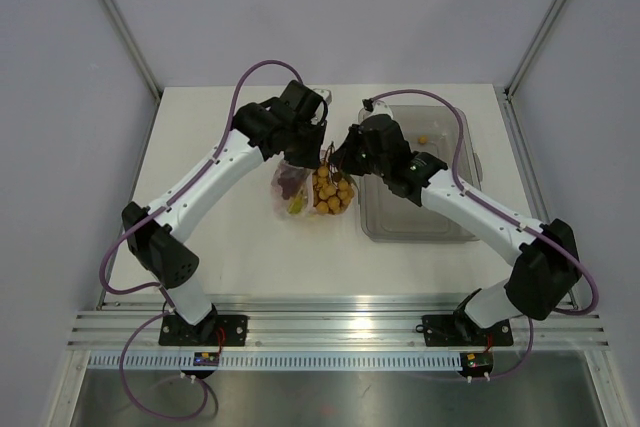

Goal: Place the food in the zip-top bag and seal the zipper
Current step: Place the fake fruit in the zipper food storage bag.

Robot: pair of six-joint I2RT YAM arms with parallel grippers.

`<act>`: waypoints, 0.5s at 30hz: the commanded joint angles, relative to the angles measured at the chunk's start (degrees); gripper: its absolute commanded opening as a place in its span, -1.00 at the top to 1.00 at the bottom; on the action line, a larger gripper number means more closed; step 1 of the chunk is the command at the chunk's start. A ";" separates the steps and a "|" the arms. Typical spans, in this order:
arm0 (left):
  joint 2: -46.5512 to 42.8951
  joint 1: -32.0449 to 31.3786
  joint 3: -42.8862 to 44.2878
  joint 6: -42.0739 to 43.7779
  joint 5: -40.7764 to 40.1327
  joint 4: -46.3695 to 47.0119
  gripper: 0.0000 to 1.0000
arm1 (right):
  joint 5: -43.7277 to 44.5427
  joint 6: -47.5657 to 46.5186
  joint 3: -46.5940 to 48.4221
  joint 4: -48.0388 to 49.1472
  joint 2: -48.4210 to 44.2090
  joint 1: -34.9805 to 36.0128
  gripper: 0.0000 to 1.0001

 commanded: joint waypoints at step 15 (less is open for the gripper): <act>-2.37 -0.05 5.17 0.75 6.16 1.78 1.00 | 7.69 2.74 0.23 8.36 -7.47 0.42 1.00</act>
